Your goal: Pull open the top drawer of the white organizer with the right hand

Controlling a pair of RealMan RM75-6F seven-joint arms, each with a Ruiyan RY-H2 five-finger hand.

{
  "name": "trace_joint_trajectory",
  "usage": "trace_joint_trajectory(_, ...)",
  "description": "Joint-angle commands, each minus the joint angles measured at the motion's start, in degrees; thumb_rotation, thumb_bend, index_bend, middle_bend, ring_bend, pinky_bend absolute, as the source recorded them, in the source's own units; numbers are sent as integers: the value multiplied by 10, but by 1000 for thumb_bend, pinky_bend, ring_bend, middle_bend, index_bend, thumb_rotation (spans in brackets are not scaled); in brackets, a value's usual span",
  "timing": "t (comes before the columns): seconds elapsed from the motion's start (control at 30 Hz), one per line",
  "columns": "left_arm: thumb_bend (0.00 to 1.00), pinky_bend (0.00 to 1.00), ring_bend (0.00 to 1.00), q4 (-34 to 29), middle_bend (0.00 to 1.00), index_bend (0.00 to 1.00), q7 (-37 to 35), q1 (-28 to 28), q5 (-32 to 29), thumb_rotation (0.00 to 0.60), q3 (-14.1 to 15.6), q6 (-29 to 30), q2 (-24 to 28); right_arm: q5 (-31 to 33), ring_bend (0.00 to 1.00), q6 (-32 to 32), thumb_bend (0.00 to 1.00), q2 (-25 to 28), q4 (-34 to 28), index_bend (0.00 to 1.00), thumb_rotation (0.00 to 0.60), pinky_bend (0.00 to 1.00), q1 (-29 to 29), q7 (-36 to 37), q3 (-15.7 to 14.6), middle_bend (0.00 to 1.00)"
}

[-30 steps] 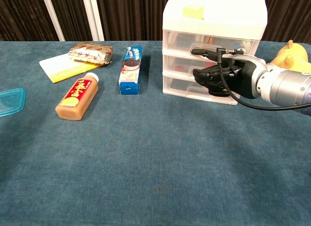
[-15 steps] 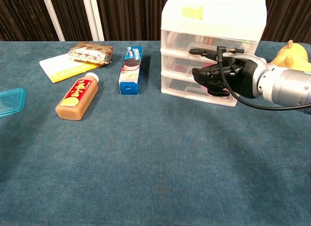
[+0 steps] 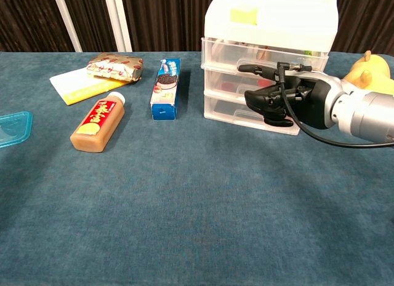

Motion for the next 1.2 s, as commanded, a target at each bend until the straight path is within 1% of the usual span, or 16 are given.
trace_joint_trajectory(0.03, 439, 0, 0, 0, 0, 122, 0, 0, 0, 600, 0, 0, 0, -2, 880, 2, 537, 1, -1, 0, 600, 946, 1, 2, -4, 736)
trace_joint_trajectory(0.67, 439, 0, 0, 1, 0, 122, 2, -1, -1, 600, 0, -2, 0, -12, 880, 25, 537, 15, -20, 0, 600, 946, -2, 9, -29, 736)
trace_joint_trajectory(1.2, 439, 0, 0, 1, 0, 122, 4, -1, 0, 600, 0, -1, -1, -7, 880, 32, 537, 21, -30, 0, 600, 946, -4, 2, -39, 736)
